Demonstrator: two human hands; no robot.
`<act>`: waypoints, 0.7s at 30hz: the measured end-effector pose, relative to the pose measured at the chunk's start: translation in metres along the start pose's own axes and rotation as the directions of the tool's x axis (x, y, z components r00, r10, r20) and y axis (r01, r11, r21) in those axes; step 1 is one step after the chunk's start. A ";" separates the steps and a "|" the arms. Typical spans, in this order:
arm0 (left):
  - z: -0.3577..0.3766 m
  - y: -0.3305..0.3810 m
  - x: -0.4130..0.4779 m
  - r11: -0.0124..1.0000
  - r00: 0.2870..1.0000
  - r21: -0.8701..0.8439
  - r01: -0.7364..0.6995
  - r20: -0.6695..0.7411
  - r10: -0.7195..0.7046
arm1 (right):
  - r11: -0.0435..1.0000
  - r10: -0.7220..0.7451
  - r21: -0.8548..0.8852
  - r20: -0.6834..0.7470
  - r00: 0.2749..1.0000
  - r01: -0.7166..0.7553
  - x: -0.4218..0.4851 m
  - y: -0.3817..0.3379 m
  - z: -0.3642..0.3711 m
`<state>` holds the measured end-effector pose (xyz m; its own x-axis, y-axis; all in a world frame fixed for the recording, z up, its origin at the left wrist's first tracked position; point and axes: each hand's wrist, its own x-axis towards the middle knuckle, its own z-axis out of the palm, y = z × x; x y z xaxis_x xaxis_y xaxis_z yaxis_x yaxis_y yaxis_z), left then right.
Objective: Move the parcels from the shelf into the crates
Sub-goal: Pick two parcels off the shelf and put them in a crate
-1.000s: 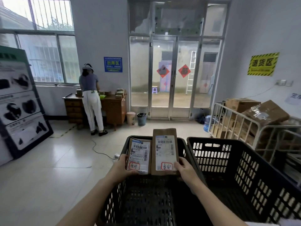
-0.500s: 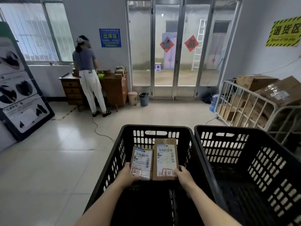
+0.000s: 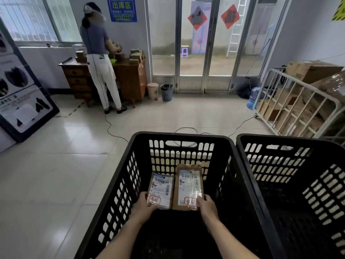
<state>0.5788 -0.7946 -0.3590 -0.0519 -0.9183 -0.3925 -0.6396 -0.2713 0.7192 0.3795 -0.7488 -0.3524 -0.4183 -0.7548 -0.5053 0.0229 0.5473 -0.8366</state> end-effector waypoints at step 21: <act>0.016 0.025 0.018 0.548 0.933 0.758 -0.352 0.236 0.273 | 0.350 -0.422 -0.800 0.330 0.844 0.487 -0.001 -0.026 0.009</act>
<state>0.5501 -0.8135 -0.3574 -0.4040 -0.8623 -0.3055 -0.9141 0.3935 0.0981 0.3881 -0.7655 -0.3316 -0.0633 -0.9876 -0.1435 -0.9223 0.1128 -0.3696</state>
